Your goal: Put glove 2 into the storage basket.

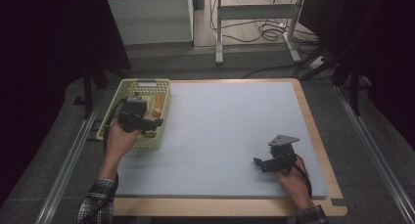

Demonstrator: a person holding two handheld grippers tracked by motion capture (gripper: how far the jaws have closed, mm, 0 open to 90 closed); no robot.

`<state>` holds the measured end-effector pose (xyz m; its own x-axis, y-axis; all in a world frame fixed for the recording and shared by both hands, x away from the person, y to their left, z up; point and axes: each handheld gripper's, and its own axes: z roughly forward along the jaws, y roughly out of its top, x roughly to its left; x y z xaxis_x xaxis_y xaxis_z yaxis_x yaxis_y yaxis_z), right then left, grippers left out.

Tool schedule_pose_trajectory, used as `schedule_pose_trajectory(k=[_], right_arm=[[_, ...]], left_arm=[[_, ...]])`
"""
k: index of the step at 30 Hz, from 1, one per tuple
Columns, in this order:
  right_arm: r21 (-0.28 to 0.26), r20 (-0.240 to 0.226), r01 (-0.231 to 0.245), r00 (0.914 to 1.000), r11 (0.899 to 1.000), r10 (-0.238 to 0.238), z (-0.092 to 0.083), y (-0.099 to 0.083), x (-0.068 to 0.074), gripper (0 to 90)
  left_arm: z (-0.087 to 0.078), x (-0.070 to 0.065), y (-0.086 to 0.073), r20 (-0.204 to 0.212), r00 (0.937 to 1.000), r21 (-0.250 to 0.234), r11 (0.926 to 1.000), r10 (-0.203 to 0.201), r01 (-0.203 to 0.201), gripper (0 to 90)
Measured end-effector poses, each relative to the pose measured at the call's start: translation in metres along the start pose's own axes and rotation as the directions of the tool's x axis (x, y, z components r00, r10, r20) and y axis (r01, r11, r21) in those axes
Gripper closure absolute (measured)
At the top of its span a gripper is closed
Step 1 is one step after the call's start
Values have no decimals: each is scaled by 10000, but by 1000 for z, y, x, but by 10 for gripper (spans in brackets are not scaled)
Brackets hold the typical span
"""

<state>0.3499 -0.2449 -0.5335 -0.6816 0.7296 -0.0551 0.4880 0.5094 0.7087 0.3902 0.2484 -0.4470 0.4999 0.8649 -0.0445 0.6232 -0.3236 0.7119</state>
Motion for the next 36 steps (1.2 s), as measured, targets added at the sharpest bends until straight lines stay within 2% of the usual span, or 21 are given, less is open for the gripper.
schedule_pose_trajectory(k=[8, 18, 36], right_arm=[[0, 2, 1, 10000, 10000, -1, 0, 0, 0, 55], [1, 5, -8, 10000, 10000, 8, 0, 0, 0, 55], [-2, 6, 3, 10000, 10000, -3, 0, 0, 0, 56]], left_arm=[[1, -13, -1, 159, 9995, -89, 9996, 271, -269, 28], [4, -32, -3, 548, 9969, -209, 9983, 564, -553, 28], [15, -64, -5, 1145, 9875, -479, 9935, 1086, -1037, 27]])
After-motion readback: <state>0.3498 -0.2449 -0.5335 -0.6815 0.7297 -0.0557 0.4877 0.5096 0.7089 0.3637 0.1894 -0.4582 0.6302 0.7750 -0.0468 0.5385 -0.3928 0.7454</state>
